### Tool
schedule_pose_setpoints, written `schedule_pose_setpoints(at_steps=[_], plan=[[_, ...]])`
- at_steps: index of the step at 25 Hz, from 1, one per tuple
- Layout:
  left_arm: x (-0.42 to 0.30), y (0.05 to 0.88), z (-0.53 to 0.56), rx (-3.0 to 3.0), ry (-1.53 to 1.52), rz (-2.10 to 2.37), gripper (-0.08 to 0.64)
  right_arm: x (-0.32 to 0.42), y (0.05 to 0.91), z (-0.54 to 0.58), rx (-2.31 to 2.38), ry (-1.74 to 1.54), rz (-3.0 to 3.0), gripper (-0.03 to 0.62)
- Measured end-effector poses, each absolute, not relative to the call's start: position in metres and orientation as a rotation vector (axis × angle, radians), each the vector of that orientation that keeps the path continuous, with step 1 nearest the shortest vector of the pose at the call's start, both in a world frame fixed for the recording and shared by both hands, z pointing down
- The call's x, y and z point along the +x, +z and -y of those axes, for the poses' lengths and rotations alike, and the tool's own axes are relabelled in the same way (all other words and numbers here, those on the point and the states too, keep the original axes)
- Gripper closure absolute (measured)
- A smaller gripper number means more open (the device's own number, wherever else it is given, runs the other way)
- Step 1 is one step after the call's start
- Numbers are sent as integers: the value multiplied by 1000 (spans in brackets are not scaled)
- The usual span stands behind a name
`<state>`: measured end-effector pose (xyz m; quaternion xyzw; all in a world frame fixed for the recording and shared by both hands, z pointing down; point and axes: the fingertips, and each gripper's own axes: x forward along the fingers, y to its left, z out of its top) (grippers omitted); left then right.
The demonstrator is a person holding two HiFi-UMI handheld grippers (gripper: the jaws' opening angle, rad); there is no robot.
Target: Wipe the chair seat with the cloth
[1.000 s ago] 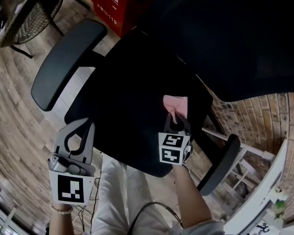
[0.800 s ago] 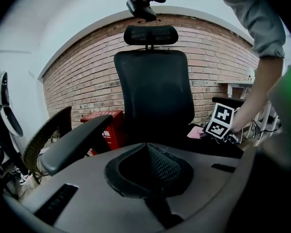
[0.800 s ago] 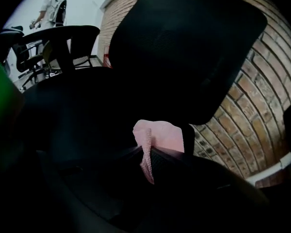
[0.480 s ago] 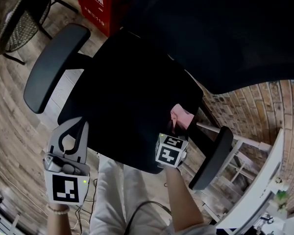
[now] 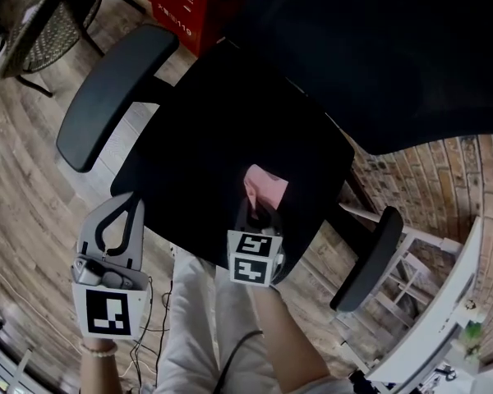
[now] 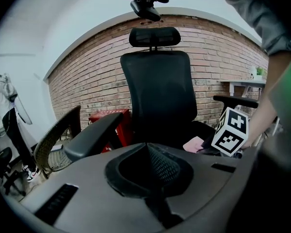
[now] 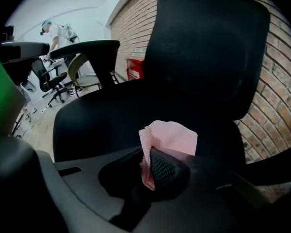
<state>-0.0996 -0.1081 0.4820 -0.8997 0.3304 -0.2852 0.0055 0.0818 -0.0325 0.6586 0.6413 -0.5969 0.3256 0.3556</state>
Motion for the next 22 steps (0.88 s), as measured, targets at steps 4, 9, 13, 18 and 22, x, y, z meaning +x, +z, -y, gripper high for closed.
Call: schedule_pose_setpoints(at_steps=[4,9,13,18,22], plan=[[-120,483,107,-2788,-911,-1061,541,18,658,38,1561,840,1674,537],[-149,486,106,-2794,-916,-1204,541,-58,649,43,1429,823,1837,537],[-159,486,102,-2771,-935,-1182,541,-110,641,37,1327,815,1935,537],[-167,486,97,-2789,-926,-1233,541,-146,639,24,1235,786,1992,537],[-163,488,96,-2766,-947,-1140,541,-136,647,15,1230,764,1955,537]])
